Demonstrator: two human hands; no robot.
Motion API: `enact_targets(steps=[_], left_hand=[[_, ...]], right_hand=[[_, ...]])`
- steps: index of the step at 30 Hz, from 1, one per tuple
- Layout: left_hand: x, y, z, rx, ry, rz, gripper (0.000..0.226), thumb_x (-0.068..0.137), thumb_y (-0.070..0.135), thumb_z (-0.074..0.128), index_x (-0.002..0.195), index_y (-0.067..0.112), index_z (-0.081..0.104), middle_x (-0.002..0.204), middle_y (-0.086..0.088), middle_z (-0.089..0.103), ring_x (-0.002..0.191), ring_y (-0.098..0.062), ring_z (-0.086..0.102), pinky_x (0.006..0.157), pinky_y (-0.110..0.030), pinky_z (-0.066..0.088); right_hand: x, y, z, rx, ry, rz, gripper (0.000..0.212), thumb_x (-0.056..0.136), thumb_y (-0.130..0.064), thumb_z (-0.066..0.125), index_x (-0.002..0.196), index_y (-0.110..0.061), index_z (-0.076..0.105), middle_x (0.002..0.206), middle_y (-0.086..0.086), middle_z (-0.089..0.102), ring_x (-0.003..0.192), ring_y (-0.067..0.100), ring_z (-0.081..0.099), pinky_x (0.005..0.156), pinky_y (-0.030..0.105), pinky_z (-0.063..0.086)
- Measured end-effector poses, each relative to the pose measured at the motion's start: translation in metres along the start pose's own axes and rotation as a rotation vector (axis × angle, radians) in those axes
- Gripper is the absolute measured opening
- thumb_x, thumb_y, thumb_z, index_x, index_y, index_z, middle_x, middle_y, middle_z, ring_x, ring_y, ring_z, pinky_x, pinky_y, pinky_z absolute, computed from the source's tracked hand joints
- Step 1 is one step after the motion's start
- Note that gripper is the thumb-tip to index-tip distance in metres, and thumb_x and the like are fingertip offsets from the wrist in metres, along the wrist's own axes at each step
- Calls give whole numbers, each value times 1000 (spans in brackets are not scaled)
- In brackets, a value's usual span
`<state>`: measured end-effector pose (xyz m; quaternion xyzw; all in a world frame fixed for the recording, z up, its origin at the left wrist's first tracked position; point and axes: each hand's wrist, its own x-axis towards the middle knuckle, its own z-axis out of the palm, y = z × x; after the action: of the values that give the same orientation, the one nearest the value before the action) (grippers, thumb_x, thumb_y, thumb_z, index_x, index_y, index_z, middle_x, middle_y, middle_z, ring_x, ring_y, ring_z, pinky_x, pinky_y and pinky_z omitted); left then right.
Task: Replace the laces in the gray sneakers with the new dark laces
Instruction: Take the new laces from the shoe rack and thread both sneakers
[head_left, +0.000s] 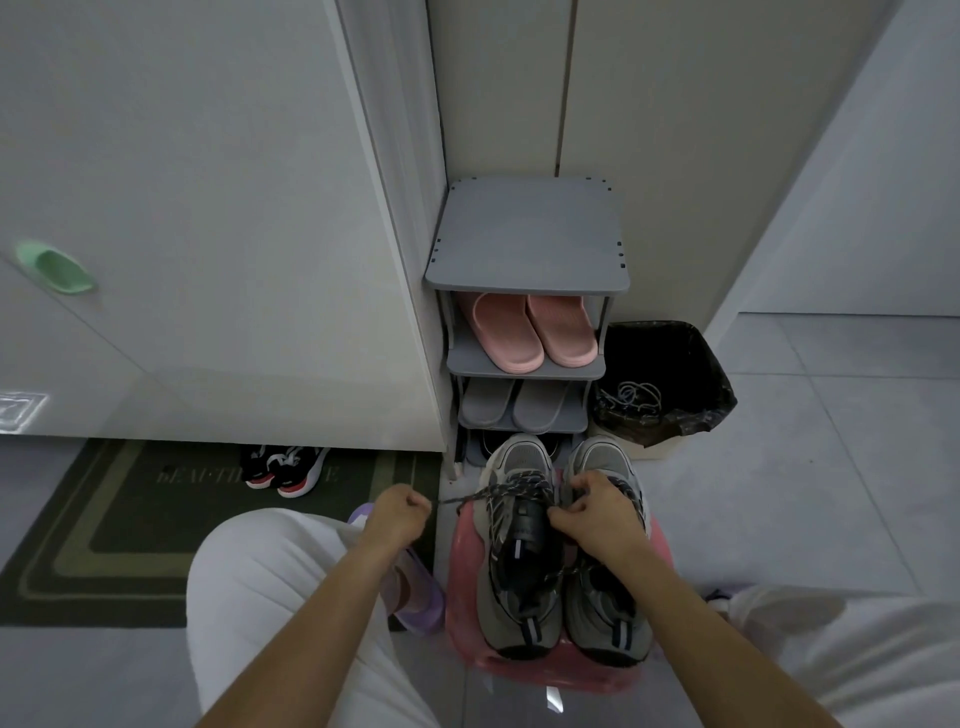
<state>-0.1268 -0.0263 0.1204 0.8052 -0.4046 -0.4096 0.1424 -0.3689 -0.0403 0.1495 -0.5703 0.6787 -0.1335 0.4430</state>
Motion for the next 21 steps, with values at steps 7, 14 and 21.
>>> enact_targets(steps=[7,14,21], left_hand=[[-1,0,21,396,-167,-81,19,92,9,46,97,2,63,79,-2,50,86,-19,49,74,-24,40],[-5,19,36,436,-246,21,16,92,14,48,88,11,63,94,-11,64,95,-25,64,77,-29,47],[-15,54,46,111,34,319,28,98,21,40,119,14,57,119,-7,60,106,-23,58,81,-26,42]], right_hand=[[4,-2,0,-11,-7,8,46,79,-19,69,119,-12,49,84,2,67,80,15,61,59,21,40],[10,-13,1,-157,-84,-42,31,78,-19,68,106,-9,61,101,7,67,92,20,61,79,27,47],[14,-18,8,-147,-96,-23,32,77,-10,66,107,-8,54,93,3,57,87,18,55,77,30,48]])
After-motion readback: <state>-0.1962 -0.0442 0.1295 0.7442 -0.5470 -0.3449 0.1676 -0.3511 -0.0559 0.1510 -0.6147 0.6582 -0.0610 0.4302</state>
